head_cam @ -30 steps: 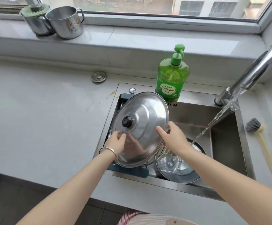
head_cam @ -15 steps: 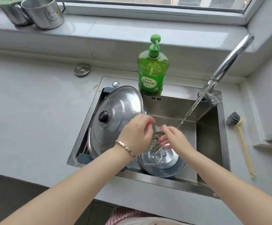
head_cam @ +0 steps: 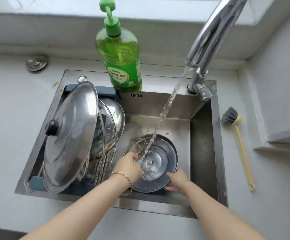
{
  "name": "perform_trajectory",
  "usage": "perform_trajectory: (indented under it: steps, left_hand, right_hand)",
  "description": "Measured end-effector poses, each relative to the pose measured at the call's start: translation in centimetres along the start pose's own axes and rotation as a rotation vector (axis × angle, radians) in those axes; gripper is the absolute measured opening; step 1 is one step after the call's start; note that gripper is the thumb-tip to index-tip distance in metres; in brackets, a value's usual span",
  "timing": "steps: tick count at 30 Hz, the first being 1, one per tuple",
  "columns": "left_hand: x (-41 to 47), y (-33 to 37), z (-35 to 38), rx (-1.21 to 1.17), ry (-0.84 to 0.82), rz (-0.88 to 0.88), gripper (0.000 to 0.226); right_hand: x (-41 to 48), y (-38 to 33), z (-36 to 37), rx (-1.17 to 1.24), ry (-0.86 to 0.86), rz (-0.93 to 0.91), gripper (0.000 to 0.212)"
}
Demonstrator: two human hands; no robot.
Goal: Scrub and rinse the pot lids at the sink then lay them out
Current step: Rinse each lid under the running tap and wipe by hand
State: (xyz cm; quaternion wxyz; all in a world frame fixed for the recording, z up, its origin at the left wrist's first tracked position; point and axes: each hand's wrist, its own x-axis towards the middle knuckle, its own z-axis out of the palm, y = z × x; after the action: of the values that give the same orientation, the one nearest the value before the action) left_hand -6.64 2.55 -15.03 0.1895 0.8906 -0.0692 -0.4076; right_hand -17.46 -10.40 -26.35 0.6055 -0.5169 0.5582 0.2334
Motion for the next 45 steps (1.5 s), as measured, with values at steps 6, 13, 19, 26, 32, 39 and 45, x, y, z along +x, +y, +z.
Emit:
perform_trajectory:
  steps: [6, 13, 19, 26, 32, 39, 45]
  left_hand:
    - [0.0, -0.5, 0.0, -0.088, 0.006, -0.082, 0.03]
    - [-1.2, 1.6, -1.3, -0.127, -0.046, -0.093, 0.022]
    - [-2.9, 3.3, -2.2, -0.277, -0.199, -0.247, 0.013]
    - [-4.3, 5.2, -3.3, -0.842, -0.292, -0.388, 0.055]
    - [-4.2, 5.2, -5.0, -0.513, 0.219, -0.044, 0.047]
    - [-5.0, 5.8, -5.6, -0.577, 0.368, 0.049, 0.047]
    - [-4.8, 5.4, -7.0, -0.634, 0.48, 0.01, 0.05]
  right_hand:
    - [-3.3, -5.0, -1.2, -0.358, 0.137, -0.253, 0.044]
    - [-13.2, -14.3, -4.1, -1.06, 0.371, -0.422, 0.053]
    - [-19.7, -17.7, -7.9, -1.0, 0.333, -0.388, 0.014]
    - [-20.7, -12.4, -14.0, -0.331, 0.195, -0.423, 0.052]
    - [-16.0, -7.3, -11.1, -0.783, 0.434, -0.482, 0.061]
    - [-14.5, -10.3, -1.4, -1.193, 0.242, -0.978, 0.094]
    - [-12.0, -13.5, -2.5, -1.165, 0.395, -0.877, 0.078]
